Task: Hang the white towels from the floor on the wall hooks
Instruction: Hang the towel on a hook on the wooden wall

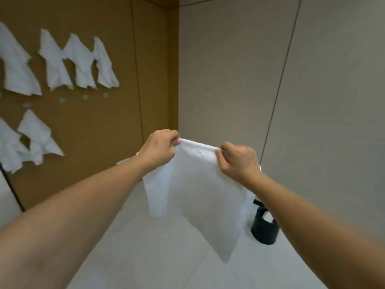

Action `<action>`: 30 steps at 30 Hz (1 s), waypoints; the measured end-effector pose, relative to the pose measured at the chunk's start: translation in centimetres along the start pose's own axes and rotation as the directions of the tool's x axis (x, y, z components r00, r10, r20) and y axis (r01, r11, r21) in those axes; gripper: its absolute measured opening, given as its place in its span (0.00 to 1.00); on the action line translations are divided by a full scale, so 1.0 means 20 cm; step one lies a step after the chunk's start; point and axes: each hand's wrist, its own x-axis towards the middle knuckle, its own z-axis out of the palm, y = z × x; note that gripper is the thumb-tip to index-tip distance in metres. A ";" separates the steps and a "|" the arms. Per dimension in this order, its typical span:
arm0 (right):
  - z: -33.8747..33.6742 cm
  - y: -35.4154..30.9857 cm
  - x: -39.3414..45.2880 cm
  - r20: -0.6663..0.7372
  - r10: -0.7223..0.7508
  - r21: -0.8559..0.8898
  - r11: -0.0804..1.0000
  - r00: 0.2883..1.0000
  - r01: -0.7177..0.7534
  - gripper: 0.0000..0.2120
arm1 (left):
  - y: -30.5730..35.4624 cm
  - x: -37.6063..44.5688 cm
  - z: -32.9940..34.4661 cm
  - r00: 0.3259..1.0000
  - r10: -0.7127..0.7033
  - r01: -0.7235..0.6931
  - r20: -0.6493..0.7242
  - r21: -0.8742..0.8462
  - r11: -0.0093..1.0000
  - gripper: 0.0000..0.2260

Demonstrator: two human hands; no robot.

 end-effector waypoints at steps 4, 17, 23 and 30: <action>0.33 -0.14 0.33 0.008 -0.178 0.088 0.980 0.984 0.176 0.12 | -0.33 0.06 -0.11 0.987 -0.154 0.159 -0.049 0.119 0.980 0.06; 1.51 -0.89 1.21 0.123 -0.418 0.268 0.887 0.900 0.375 0.12 | -1.53 0.31 -0.39 0.924 -0.351 0.383 -0.153 0.379 0.843 0.06; 2.03 -1.26 1.70 0.112 -0.456 0.307 0.861 0.883 0.406 0.13 | -2.19 0.57 -0.48 0.900 -0.387 0.436 -0.201 0.420 0.796 0.08; 2.53 -1.52 2.18 0.082 -0.470 0.333 0.844 0.879 0.421 0.14 | -2.81 0.91 -0.54 0.884 -0.405 0.467 -0.233 0.432 0.771 0.13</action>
